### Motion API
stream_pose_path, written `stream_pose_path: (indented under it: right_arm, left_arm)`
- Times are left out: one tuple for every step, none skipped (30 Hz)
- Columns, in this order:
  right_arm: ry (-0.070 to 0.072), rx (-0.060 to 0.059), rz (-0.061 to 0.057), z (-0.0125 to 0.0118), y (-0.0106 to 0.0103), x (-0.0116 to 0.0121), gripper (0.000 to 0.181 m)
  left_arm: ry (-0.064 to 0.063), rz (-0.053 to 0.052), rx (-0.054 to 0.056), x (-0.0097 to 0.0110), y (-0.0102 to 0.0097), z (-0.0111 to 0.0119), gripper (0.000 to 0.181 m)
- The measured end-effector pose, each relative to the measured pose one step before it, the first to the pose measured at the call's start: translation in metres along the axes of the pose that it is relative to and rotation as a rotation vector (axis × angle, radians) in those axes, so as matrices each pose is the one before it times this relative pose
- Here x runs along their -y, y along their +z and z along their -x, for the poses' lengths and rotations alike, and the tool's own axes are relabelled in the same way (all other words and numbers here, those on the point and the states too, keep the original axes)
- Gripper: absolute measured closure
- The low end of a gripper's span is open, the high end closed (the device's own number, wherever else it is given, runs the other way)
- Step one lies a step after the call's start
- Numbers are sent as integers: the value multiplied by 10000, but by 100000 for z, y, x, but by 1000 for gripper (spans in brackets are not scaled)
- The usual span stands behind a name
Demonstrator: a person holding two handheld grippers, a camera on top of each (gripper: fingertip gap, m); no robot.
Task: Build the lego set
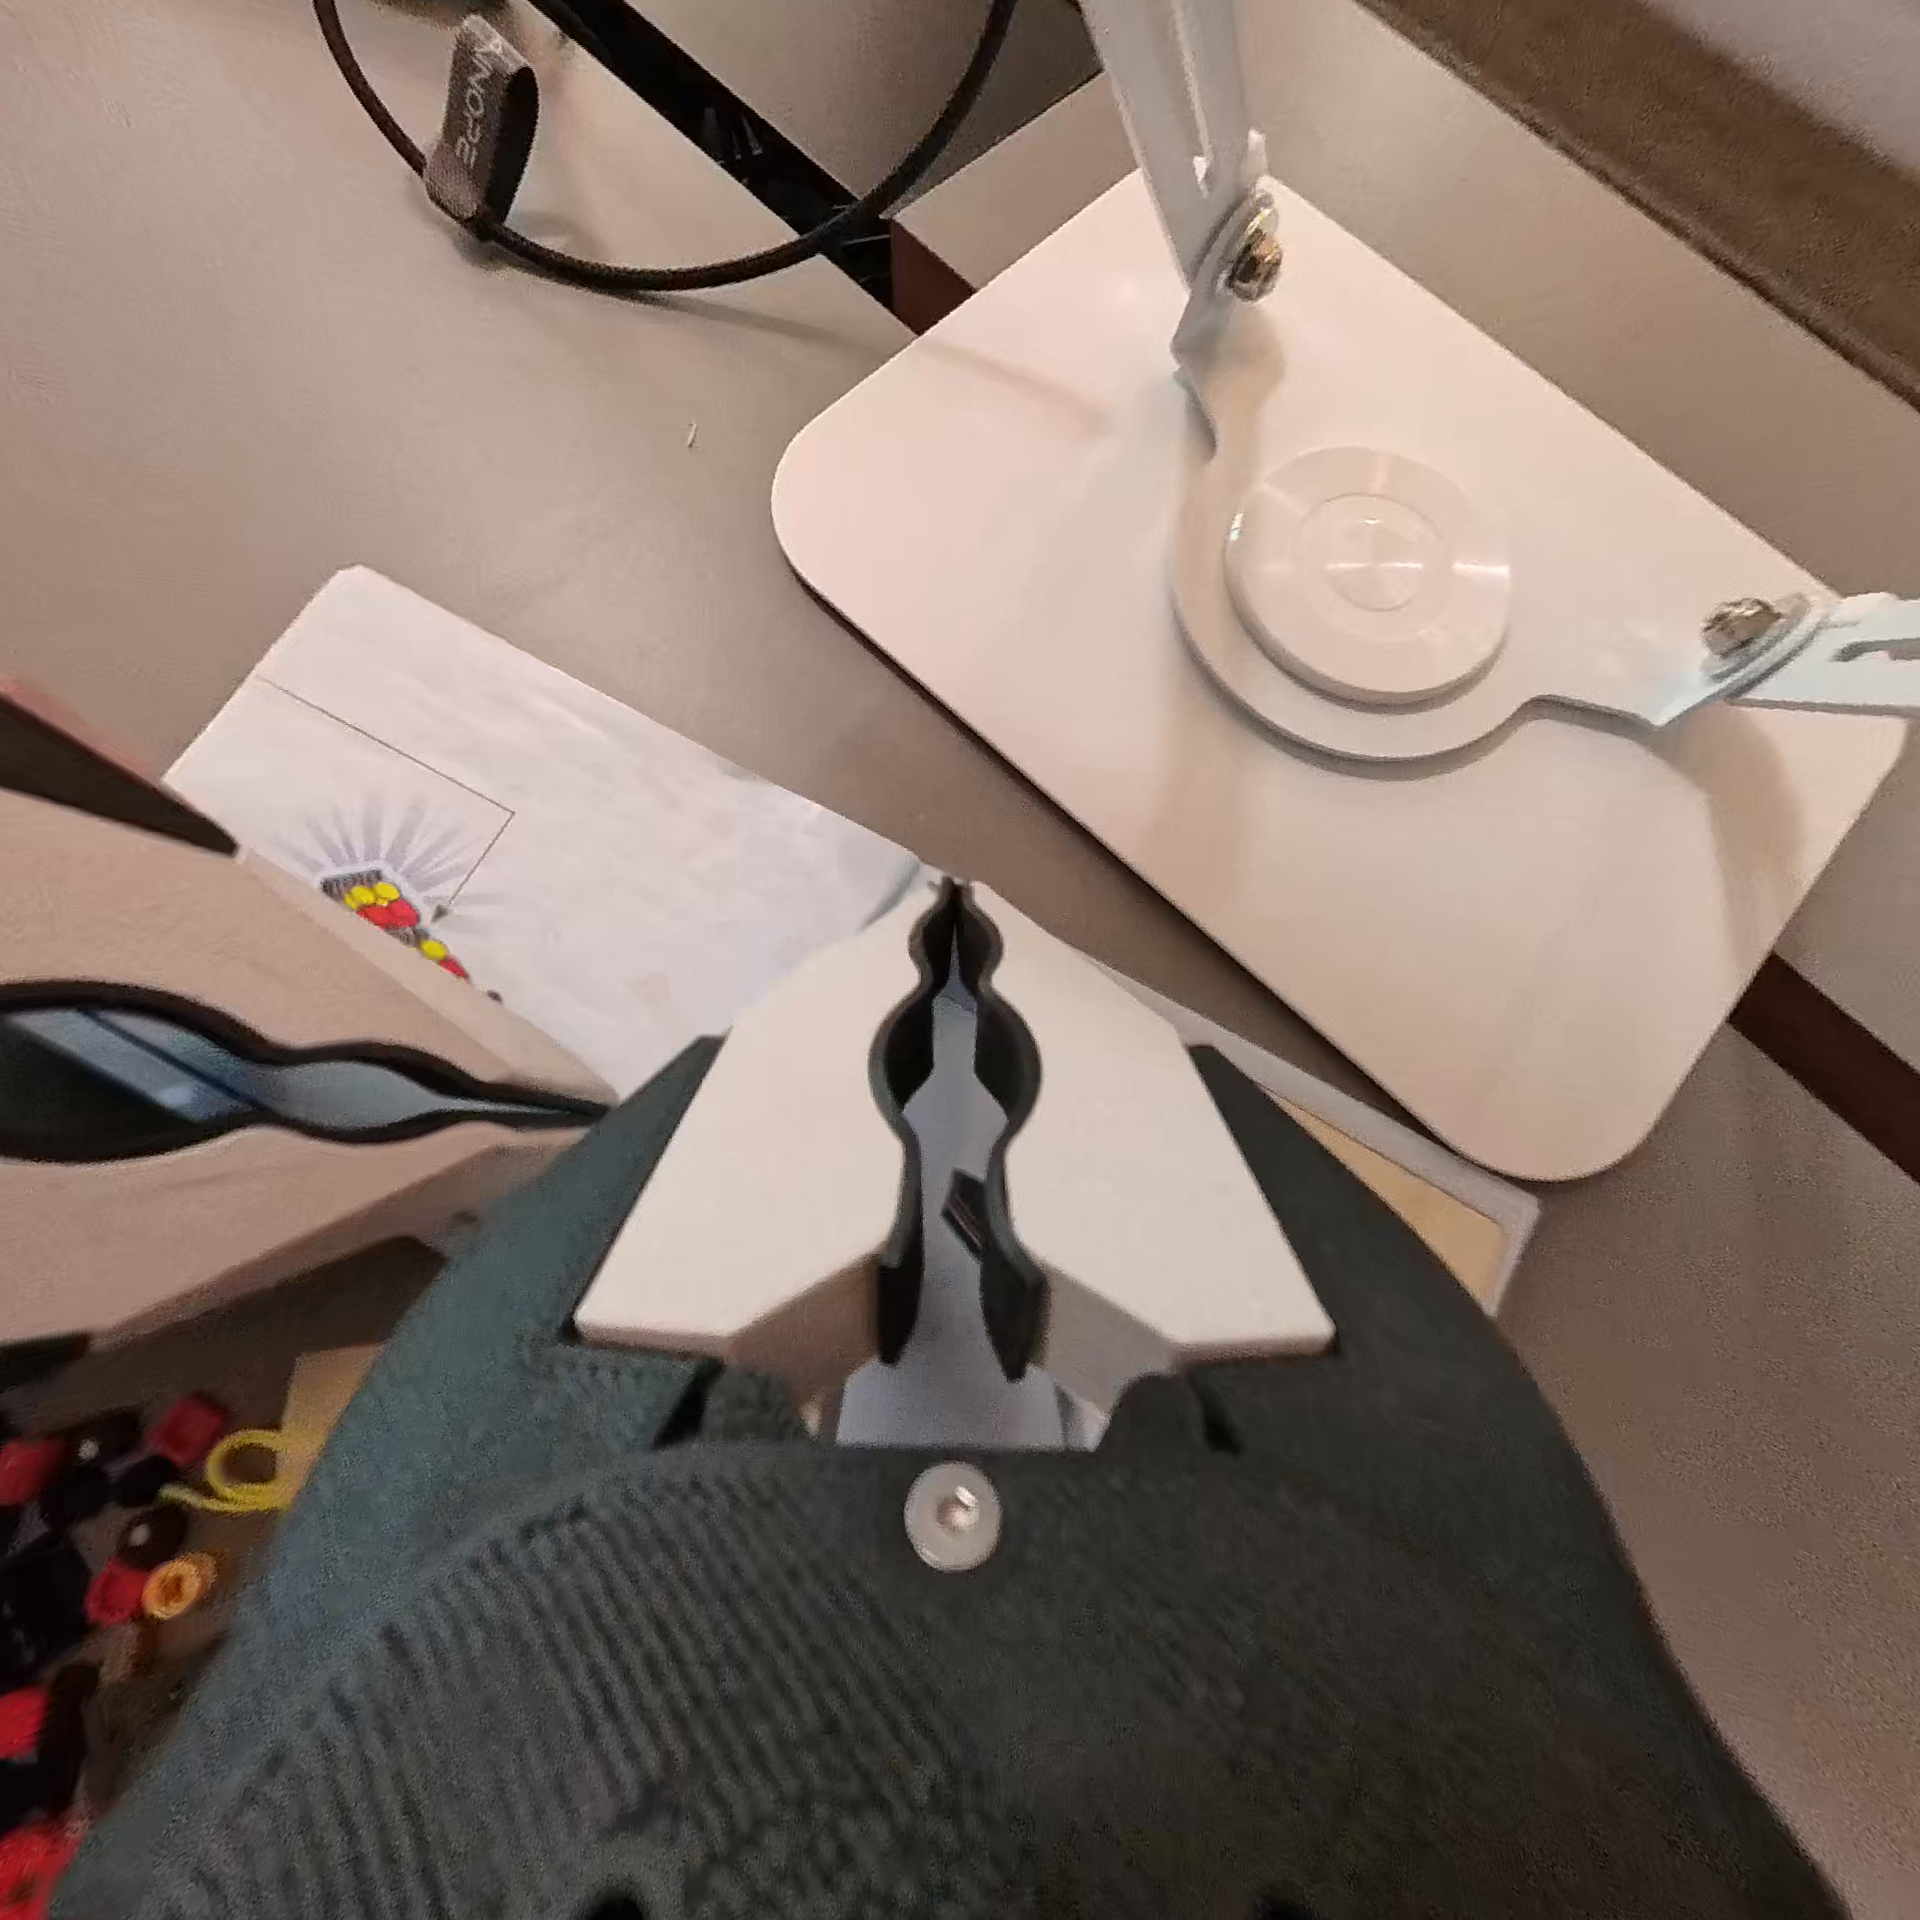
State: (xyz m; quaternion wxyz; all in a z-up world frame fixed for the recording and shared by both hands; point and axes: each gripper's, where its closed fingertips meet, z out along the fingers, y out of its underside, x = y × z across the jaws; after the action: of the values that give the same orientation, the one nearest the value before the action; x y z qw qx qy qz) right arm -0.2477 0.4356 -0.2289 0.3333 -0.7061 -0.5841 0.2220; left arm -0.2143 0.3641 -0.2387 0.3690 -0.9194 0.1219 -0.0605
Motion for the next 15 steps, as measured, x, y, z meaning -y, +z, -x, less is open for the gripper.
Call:
stream_pose_path:
  right_arm:
    - [-38,-96,-80,-185,-446,-69,181]
    - [-42,-54,-45,-137,-516,-169,181]
    - [-27,-19,3,-77,-517,-271,181]
    - [-11,-6,30,-67,-511,-357,181]
    - [-11,7,40,-33,-493,-390,181]
    - [-5,24,78,-8,-445,-459,181]
    - [18,35,117,14,-375,-524,181]
    - [21,44,111,44,-347,-513,181]
    - [-6,28,98,63,-347,-489,181]
    - [-44,-14,78,44,-359,-458,181]
    - [-80,-22,12,63,-401,-353,181]
    - [-98,-4,-56,118,-413,-241,181]
    - [-83,-3,-78,122,-404,-183,180]
    - [-67,61,-84,199,-346,-146,180]
    - [-65,218,-106,434,-250,-83,176]
  left_arm:
    - [-159,100,-13,-17,-59,154,181]
    - [-158,51,36,55,-82,252,181]
    - [-119,-37,90,141,-142,353,181]
    - [-85,-84,150,174,-180,432,181]
    - [-68,-78,148,145,-188,418,181]
    - [-55,-26,86,76,-162,302,181]
    - [-44,42,55,-38,-114,219,181]
    - [-46,24,71,15,-127,178,181]
    - [-34,-45,30,88,-194,40,181]
    - [2,-70,-73,135,-259,-200,181]
    - [65,-42,-128,76,-280,-371,180]
    - [131,-29,-156,17,-281,-483,178]
    - [183,-19,-164,-42,-257,-526,172]
    - [207,6,-193,-119,-190,-588,164]
    - [220,25,-281,-168,-84,-728,151]
